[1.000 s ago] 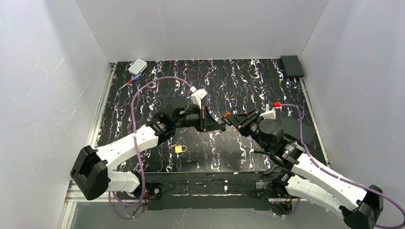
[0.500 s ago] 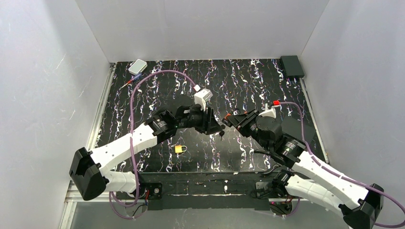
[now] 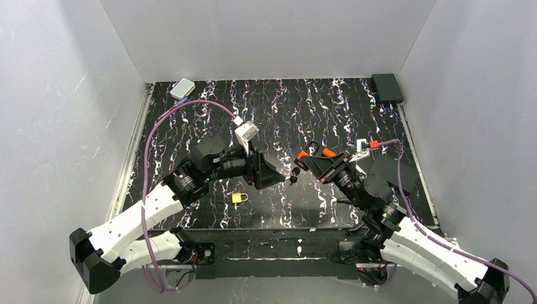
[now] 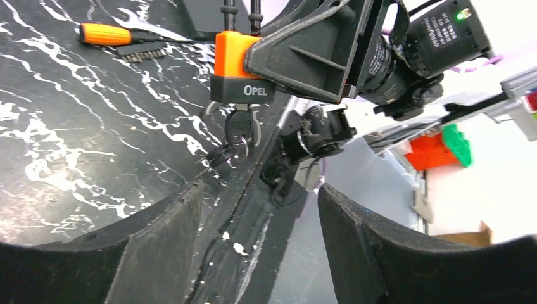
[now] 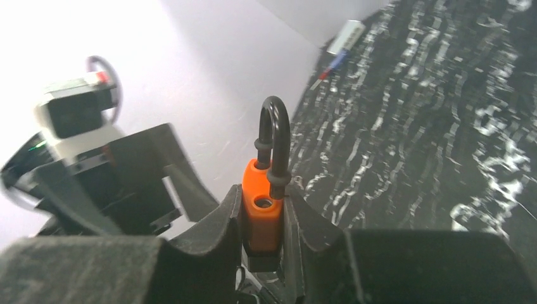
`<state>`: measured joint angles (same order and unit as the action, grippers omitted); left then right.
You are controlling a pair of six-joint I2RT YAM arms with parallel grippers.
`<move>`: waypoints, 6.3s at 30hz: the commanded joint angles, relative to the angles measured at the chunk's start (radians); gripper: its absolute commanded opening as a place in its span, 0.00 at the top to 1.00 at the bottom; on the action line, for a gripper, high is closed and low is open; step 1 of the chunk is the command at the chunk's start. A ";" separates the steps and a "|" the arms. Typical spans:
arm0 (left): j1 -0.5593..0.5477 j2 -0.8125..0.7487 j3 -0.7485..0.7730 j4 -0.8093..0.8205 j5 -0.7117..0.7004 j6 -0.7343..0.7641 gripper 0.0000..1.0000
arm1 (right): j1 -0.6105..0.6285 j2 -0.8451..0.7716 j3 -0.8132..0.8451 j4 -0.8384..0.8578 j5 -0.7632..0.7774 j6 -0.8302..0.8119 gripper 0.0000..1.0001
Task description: Unlock with the key
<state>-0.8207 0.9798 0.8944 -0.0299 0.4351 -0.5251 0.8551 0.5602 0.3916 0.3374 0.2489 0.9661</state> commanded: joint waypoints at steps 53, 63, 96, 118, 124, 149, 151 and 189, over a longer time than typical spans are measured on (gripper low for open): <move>0.063 0.103 -0.027 0.352 0.285 -0.232 1.00 | 0.004 0.056 0.122 0.277 -0.278 -0.095 0.11; 0.157 0.109 -0.024 0.188 0.360 -0.037 1.00 | 0.004 -0.006 0.229 -0.140 -0.040 -0.181 0.02; 0.157 0.123 0.168 -0.325 0.206 0.433 1.00 | 0.004 0.271 0.461 -0.282 -0.306 -0.133 0.32; 0.157 0.117 0.158 -0.337 0.213 0.450 1.00 | 0.004 0.505 0.546 -0.257 -0.325 -0.048 0.40; 0.157 0.105 0.161 -0.367 0.069 0.459 1.00 | 0.004 0.497 0.621 -0.453 -0.239 -0.073 0.12; 0.157 0.095 0.158 -0.369 0.076 0.449 1.00 | 0.005 0.572 0.589 -0.347 -0.329 0.042 0.29; 0.157 0.095 0.158 -0.368 0.089 0.450 1.00 | 0.005 0.584 0.591 -0.347 -0.325 0.040 0.32; 0.160 0.097 0.116 -0.204 0.550 0.319 1.00 | 0.004 0.430 0.529 -0.184 -0.428 -0.220 0.07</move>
<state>-0.6632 1.0721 0.9726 -0.2005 1.0153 -0.2535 0.8585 1.0359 0.8600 0.2298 -0.2741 0.7517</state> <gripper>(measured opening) 0.272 0.802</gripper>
